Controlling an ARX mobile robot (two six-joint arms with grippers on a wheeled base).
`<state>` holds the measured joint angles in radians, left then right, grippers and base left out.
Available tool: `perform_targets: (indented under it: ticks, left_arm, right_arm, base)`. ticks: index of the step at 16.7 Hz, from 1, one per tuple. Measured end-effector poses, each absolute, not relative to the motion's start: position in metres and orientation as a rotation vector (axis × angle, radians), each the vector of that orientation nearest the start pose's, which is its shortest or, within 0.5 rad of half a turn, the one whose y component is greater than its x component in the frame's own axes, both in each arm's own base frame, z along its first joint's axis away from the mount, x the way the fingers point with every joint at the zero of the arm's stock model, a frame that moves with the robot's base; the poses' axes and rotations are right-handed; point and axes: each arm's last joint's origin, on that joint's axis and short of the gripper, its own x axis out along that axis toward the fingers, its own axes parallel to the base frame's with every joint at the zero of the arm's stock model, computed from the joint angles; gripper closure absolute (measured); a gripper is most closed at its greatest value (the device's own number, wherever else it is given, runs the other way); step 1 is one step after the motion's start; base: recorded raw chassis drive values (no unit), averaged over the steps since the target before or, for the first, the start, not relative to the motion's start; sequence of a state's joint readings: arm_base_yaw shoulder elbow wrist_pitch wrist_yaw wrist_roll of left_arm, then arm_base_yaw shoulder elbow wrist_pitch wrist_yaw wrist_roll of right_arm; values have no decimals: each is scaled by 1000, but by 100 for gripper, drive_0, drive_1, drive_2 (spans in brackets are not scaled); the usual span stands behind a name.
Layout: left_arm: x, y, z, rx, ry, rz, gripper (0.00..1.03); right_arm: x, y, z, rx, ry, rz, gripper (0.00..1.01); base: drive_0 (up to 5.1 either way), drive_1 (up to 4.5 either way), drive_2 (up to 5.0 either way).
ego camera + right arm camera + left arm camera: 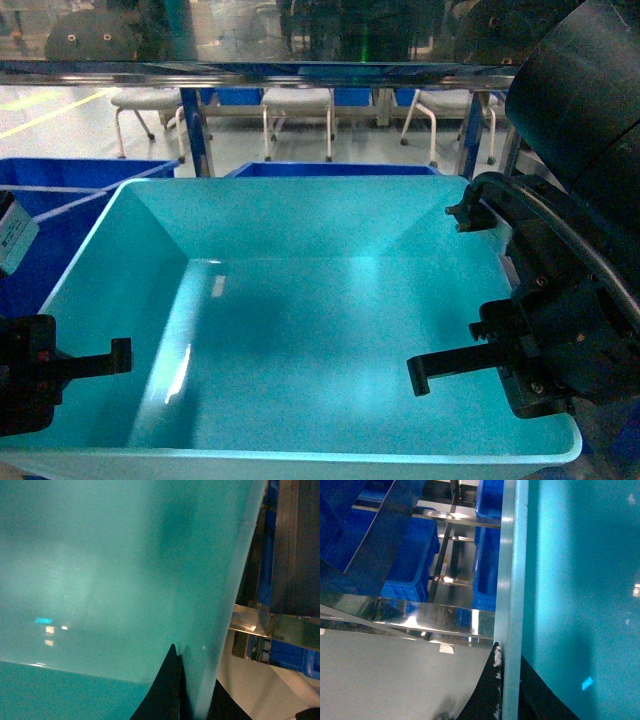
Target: Organize blue bins on left shelf correctly
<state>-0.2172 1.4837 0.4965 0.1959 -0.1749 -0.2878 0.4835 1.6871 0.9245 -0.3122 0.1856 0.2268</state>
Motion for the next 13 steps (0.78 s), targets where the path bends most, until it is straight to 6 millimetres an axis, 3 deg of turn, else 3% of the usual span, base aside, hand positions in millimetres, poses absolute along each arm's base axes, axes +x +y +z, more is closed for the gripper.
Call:
perform_targets:
  ticks: [3, 6, 8, 13]
  left_arm:
    - [245, -49, 127, -119, 774, 72, 101]
    - [253, -62, 96, -183, 866, 24, 101]
    - [254, -64, 91, -185, 867, 21, 101]
    - [234, -64, 77, -187, 925, 21, 101]
  right_arm:
    - [281, 142, 155, -150, 1037, 150, 99]
    - [301, 133, 133, -317, 1029, 82, 99]
    - [301, 134, 131, -332, 1028, 81, 99]
    - [290, 139, 121, -370, 1073, 104, 99]
  base:
    - [0, 0, 0]
    - [0, 0, 0]
    - [0, 0, 0]
    - [0, 0, 0]
